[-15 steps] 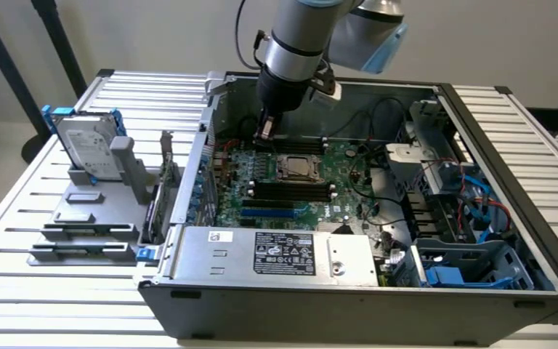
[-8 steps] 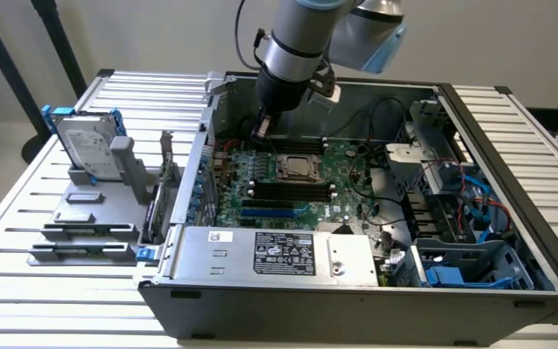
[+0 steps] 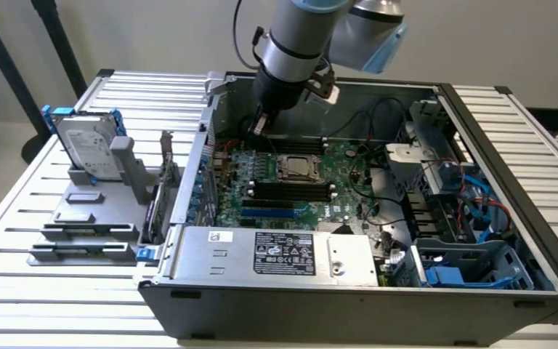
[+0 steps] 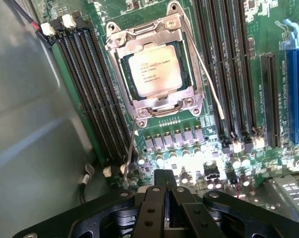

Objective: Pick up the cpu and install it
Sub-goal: 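Install the first cpu locking lever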

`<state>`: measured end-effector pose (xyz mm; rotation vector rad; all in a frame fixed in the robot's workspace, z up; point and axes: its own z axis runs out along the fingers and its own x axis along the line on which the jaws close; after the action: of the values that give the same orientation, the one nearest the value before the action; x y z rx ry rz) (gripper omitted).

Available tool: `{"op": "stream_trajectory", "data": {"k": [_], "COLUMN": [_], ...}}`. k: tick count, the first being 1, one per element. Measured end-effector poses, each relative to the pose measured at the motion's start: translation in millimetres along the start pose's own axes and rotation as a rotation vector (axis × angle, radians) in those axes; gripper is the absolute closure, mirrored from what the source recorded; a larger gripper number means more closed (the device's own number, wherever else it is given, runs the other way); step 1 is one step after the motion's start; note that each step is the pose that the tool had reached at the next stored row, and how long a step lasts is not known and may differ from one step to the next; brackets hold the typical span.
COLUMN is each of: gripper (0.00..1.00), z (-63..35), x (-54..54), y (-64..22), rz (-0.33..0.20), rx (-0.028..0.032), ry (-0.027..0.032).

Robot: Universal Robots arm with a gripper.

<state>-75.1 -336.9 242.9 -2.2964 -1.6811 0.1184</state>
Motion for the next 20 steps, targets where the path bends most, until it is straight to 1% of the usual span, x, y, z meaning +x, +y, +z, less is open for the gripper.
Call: {"op": "stream_trajectory", "data": {"k": [1, 2, 4, 5, 7, 10, 11, 13, 18, 19, 20], "gripper": [0.89, 0.89, 0.89, 0.89, 0.89, 0.89, 0.89, 0.89, 0.89, 0.89, 0.89], "z": [-0.4, -1.0, -1.8, -2.1, -2.4, -2.7, -2.8, -2.8, -2.7, -2.7, -2.6], "x": [-0.8, -2.0, -5.1, -6.8, -10.2, -13.2, -13.7, -13.7, -13.8, -13.8, -13.9], "y": [-0.6, -1.0, -1.6, -1.9, -2.3, -2.2, -2.3, -2.4, -2.6, -2.7, -3.0], "rz": [0.001, 0.002, 0.002, 0.003, 0.004, 0.011, 0.015, 0.03, 0.076, 0.083, 0.088], "rx": [0.0039, 0.0075, 0.0122, 0.0137, 0.0155, 0.0161, 0.0162, 0.0161, 0.015, 0.0154, 0.0169], "ry": [0.0074, 0.0136, 0.0231, 0.0266, 0.0317, 0.0384, 0.0418, 0.0527, 0.0823, 0.0889, 0.0968]}}
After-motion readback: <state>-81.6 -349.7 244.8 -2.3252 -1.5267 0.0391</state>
